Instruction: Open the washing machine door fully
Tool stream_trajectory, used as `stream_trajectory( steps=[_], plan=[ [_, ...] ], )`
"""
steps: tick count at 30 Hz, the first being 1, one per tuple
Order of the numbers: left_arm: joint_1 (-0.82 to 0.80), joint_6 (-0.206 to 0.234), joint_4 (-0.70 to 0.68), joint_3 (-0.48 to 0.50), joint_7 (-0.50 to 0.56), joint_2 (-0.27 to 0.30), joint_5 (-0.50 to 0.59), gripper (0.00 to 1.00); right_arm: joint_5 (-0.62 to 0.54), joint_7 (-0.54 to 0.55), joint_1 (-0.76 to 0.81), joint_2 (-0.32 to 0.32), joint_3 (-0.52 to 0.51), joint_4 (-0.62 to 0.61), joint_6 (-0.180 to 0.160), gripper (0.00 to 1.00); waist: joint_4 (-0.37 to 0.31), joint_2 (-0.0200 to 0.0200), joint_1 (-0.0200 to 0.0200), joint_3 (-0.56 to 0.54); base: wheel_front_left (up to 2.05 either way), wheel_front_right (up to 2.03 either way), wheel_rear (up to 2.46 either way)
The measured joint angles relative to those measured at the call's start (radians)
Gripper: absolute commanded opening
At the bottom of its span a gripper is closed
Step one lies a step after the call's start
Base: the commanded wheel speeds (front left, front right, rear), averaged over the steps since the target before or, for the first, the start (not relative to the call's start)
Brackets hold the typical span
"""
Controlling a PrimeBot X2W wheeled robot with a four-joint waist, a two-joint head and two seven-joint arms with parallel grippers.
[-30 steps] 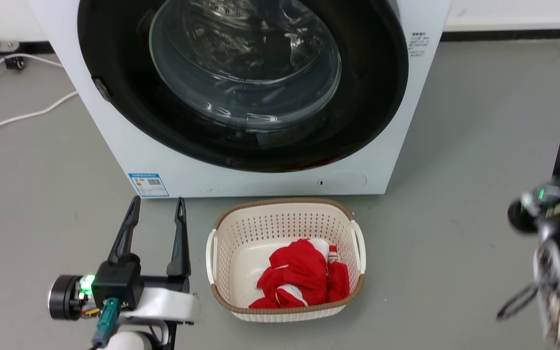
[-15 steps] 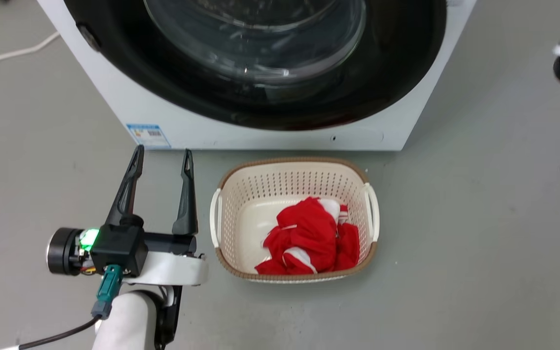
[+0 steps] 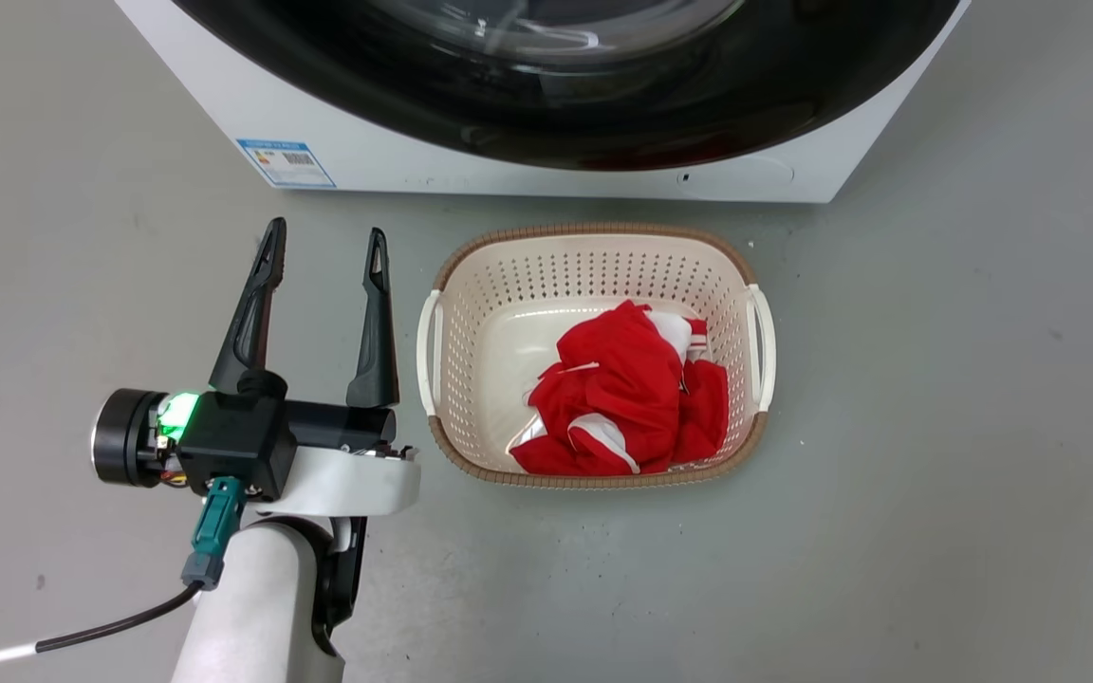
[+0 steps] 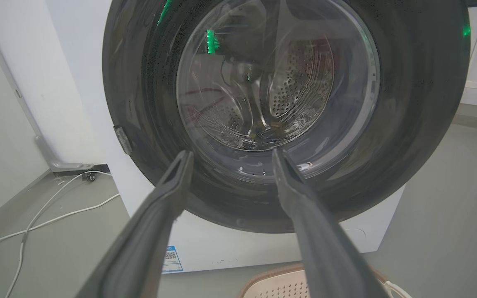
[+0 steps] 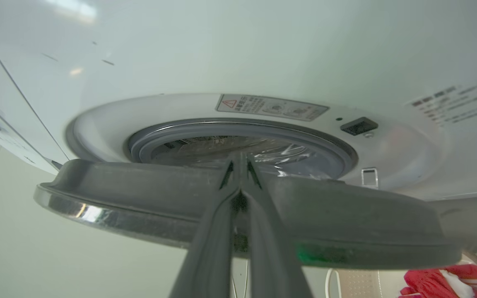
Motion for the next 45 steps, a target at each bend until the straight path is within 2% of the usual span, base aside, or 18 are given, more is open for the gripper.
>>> stream_trajectory(
  steps=[4,14,20,29,30,34,39,45],
  plan=[
    [-0.012,0.003,0.003,-0.006,0.0,0.0,0.0,1.0,-0.029,0.027,-0.03,0.028,0.032,0.036,0.0,0.0,-0.001,0.0,0.0,0.022,0.0,0.0,0.0],
    [-0.018,0.011,0.021,-0.019,0.0,-0.002,-0.009,1.0,-0.004,0.218,-0.017,0.051,0.039,0.059,0.0,0.0,-0.003,0.0,-0.0001,0.0,0.0,0.0,0.0],
    [0.018,0.012,0.046,-0.026,0.0,-0.003,-0.009,1.0,0.042,0.355,0.087,0.063,0.018,0.038,0.0,0.0,-0.009,0.0,-0.0001,-0.063,0.0,0.0,0.0],
    [0.098,0.011,0.073,-0.027,0.0,-0.003,-0.02,1.0,0.09,0.515,0.266,0.134,0.019,-0.056,0.0,0.0,-0.019,0.0,-0.0001,-0.176,0.0,0.0,0.0],
    [0.118,0.008,0.078,-0.023,0.0,-0.003,-0.02,1.0,0.102,0.549,0.322,0.151,0.021,-0.097,0.0,0.0,-0.02,0.0,-0.0002,-0.206,0.0,0.0,0.0],
    [0.154,0.0,0.084,-0.021,0.0,-0.003,-0.02,1.0,0.124,0.584,0.421,0.199,0.036,-0.181,0.0,0.0,-0.014,0.0,-0.0002,-0.252,0.0,0.0,0.0],
    [0.18,-0.003,0.093,-0.02,0.0,-0.004,-0.021,1.0,0.135,0.583,0.507,0.219,0.062,-0.252,0.0,0.0,-0.002,0.0,-0.0002,-0.288,0.0,0.0,0.0],
    [0.204,-0.009,0.101,-0.014,0.0,-0.004,-0.026,1.0,0.149,0.491,0.613,0.24,0.109,-0.361,0.0,0.0,0.003,0.0,-0.0003,-0.319,0.0,0.0,0.0]
  ],
)
